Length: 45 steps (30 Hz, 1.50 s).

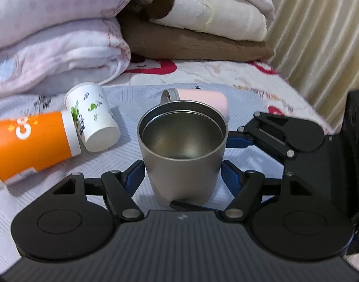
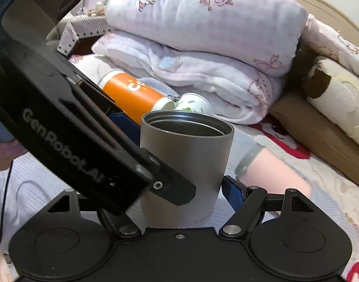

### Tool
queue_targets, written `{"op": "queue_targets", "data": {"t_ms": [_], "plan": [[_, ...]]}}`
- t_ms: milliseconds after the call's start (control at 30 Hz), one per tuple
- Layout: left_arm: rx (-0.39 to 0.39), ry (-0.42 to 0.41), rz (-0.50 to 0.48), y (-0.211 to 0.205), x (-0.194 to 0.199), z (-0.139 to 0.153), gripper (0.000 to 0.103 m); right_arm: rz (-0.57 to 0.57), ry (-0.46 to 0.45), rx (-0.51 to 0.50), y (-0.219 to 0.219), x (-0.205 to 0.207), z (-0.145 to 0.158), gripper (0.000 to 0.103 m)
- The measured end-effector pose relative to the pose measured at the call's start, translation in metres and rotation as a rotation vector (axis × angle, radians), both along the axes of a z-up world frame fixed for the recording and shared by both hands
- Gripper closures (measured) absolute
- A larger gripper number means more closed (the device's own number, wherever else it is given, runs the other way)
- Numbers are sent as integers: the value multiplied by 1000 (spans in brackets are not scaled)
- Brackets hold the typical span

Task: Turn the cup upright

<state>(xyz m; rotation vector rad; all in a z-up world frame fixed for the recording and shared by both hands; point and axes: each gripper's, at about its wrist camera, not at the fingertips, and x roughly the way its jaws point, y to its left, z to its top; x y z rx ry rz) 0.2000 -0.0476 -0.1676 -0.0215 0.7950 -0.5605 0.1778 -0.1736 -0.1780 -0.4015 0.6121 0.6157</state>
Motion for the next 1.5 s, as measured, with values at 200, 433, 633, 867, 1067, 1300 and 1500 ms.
{"op": "queue_targets", "data": {"t_ms": [200,433,633,867,1067,1300,1500], "plan": [[108,-98,-63,-20,-20,-1,34,51,-22,-104,0,-13,-13,19],[17,-28,-37,-10,-18,-1,33,44,17,-87,-5,-11,-7,20],[2,-3,-23,-7,-20,-2,34,45,57,-45,-6,-8,-1,20],[-45,30,27,-1,-30,4,32,43,140,-92,-10,-1,3,19],[-12,46,86,4,-47,28,31,-7,178,-84,-23,-10,32,19],[18,49,108,17,-81,80,29,-44,162,83,-57,-55,90,19],[56,18,170,27,-113,122,28,-298,170,230,-82,-106,137,18]]}}
